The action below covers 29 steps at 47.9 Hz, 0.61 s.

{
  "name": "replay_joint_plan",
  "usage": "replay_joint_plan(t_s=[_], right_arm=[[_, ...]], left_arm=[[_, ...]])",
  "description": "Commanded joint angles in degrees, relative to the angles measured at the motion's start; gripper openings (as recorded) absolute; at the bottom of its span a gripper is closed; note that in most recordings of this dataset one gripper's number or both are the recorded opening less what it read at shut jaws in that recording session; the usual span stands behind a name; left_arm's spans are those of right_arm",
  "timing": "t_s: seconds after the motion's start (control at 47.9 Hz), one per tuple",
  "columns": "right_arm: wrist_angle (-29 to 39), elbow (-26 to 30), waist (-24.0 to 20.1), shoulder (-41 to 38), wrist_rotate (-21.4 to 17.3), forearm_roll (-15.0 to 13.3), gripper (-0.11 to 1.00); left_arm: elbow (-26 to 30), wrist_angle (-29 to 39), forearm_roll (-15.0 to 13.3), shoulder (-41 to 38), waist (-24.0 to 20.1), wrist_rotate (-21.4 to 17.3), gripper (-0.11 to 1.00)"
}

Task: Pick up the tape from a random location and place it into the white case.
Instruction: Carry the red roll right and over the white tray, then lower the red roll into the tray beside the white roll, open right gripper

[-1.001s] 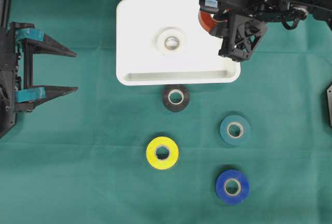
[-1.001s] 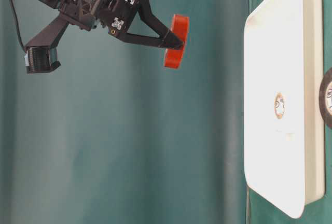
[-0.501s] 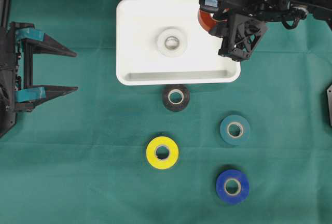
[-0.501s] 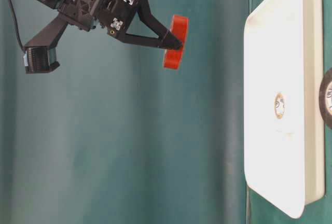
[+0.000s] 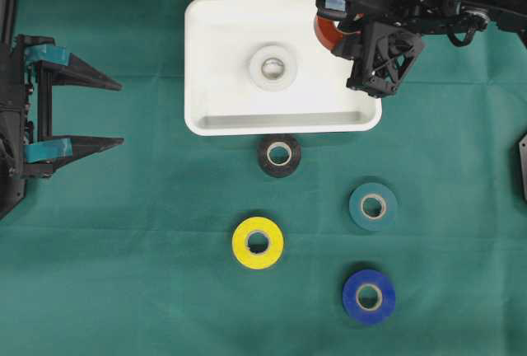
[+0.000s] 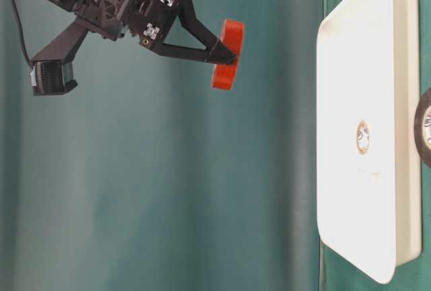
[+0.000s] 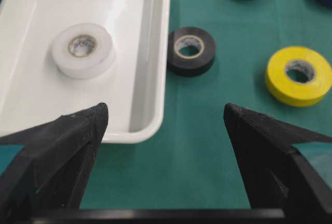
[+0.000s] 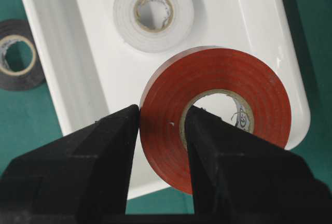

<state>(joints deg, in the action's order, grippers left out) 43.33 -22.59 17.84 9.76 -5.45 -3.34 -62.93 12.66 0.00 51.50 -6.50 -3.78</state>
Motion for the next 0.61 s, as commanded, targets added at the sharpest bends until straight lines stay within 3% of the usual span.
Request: replay_joint_plan(t_s=[0.0, 0.584], right_arm=[[-0.18, 1.67, 0.09, 0.62, -0.18, -0.09, 0.31], [-2.2, -0.09, 0.09, -0.7, -0.26, -0.09, 0.31]], left_arm=[[0.62, -0.26, -0.09, -0.26, 0.09, 0.0, 0.97], [0.62, -0.18, -0.09, -0.26, 0.09, 0.0, 0.97]])
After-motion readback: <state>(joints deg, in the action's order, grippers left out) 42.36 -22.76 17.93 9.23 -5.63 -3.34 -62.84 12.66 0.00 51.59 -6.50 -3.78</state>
